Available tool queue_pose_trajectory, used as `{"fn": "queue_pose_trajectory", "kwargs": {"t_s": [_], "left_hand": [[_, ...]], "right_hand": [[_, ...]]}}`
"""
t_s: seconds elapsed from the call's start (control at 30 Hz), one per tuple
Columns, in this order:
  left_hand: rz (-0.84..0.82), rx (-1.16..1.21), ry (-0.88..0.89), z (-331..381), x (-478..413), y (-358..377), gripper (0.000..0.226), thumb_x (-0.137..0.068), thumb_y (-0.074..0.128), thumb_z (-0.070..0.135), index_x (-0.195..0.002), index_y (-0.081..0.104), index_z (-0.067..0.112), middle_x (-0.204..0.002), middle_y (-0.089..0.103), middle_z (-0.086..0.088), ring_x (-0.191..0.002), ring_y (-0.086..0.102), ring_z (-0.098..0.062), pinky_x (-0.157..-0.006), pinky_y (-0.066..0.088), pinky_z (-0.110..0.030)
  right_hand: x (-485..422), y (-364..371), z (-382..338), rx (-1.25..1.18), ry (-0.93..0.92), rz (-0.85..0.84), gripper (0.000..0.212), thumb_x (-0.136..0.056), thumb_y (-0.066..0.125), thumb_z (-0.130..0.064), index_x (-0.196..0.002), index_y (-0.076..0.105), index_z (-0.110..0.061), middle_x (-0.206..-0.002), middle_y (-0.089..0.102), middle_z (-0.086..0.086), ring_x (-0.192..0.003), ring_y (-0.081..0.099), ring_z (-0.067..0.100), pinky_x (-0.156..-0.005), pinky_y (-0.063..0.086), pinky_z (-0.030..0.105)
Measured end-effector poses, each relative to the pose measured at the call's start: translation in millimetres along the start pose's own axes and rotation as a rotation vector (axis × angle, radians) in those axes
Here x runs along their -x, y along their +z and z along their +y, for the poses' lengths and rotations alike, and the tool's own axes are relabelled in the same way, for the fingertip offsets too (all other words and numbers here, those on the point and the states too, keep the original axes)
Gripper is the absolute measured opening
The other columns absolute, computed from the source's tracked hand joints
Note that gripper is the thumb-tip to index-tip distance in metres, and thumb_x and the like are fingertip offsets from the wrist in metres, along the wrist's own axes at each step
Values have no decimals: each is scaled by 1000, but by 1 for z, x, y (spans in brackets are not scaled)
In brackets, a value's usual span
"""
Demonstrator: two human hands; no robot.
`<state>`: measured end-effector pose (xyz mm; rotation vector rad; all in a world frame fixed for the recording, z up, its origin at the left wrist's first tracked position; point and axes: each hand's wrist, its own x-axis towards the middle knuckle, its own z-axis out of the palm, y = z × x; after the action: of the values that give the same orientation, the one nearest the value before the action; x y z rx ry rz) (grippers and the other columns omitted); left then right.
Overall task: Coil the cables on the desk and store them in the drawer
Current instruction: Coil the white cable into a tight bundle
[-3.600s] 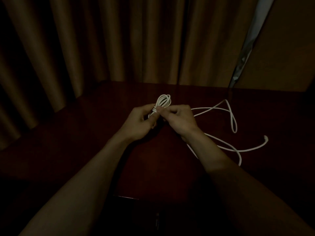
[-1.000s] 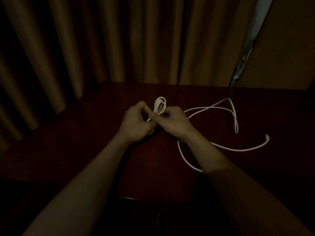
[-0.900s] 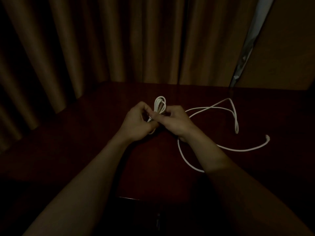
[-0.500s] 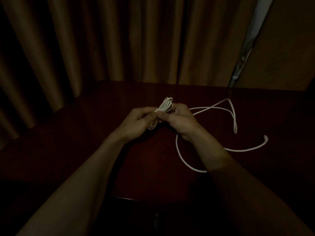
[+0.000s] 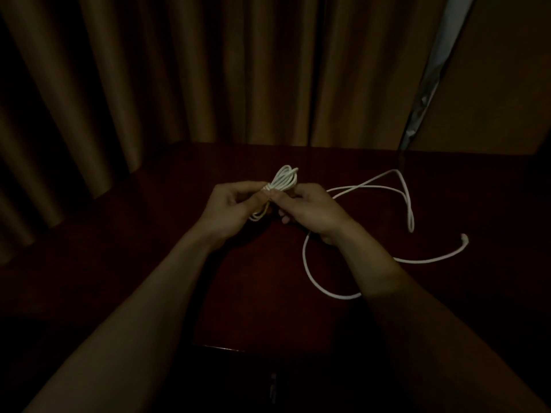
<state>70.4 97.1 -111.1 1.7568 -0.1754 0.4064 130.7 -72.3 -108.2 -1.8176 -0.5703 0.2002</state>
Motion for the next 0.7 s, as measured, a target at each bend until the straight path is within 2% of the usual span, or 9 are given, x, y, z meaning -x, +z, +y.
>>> {"fn": "queue_pose_trajectory", "kwargs": {"t_s": [0.07, 0.13, 0.23, 0.37, 0.43, 0.5, 0.6, 0.7], "left_hand": [[34, -4, -16, -2, -2, -3, 19, -99, 66, 7, -115, 75, 12, -110, 79, -1, -107, 74, -15, -90, 58, -26], [52, -46, -15, -5, -2, -3, 20, -96, 71, 7, -115, 73, 7, -112, 77, -5, -105, 74, -15, -86, 59, -26], [87, -119, 34, -6, 0, 1, 18, -94, 73, 7, -111, 69, 6, -110, 75, -5, -100, 72, -11, -81, 57, -24], [102, -177, 91, -8, -1, 3, 19, -95, 72, 5, -113, 68, 6, -105, 74, 2, -95, 72, -1, -78, 56, -18], [84, -204, 81, -8, -1, 3, 29, -96, 73, 10, -125, 68, 12, -114, 72, 10, -102, 70, 2, -84, 55, -16], [58, -218, 88, -7, 0, 2, 35, -97, 71, 13, -132, 66, 20, -119, 69, 17, -107, 67, 6, -89, 53, -13], [68, -264, 136, -8, -1, 3, 25, -97, 71, 14, -120, 72, 24, -112, 74, 15, -105, 71, 0, -89, 57, -22], [147, -351, 129, -12, -2, 4, 23, -93, 77, 21, -116, 74, 21, -110, 76, 12, -103, 71, -2, -91, 60, -34]], "right_hand": [[-1, 1, 0, 35, 9, 47, 34, -99, 65, -40, -99, 73, -7, -84, 74, 8, -70, 68, 14, -75, 55, 30], [0, 1, 0, 61, 12, -1, 26, -103, 61, -33, -95, 73, -11, -85, 73, 9, -68, 66, 12, -67, 52, 22], [2, -1, -2, 30, 24, -48, 32, -105, 58, -31, -88, 71, -9, -85, 71, 12, -65, 62, 11, -67, 46, 25], [9, 8, -6, 10, 1, 79, 52, -101, 62, -42, -73, 68, 1, -60, 62, 5, -50, 53, 8, -53, 43, 16], [11, 14, -6, 7, -27, 145, 60, -99, 65, -44, -76, 66, 12, -64, 60, 15, -50, 51, 13, -54, 43, 23], [11, 17, -7, -1, -34, 171, 62, -98, 66, -45, -78, 67, 14, -67, 60, 21, -53, 51, 16, -57, 43, 28], [9, 16, -7, -36, -22, 182, 60, -97, 68, -43, -81, 67, 15, -69, 60, 20, -56, 52, 18, -57, 43, 26], [8, 19, -7, -58, -11, 220, 59, -95, 71, -41, -78, 64, 15, -60, 53, 13, -54, 50, 19, -57, 42, 28]]}}
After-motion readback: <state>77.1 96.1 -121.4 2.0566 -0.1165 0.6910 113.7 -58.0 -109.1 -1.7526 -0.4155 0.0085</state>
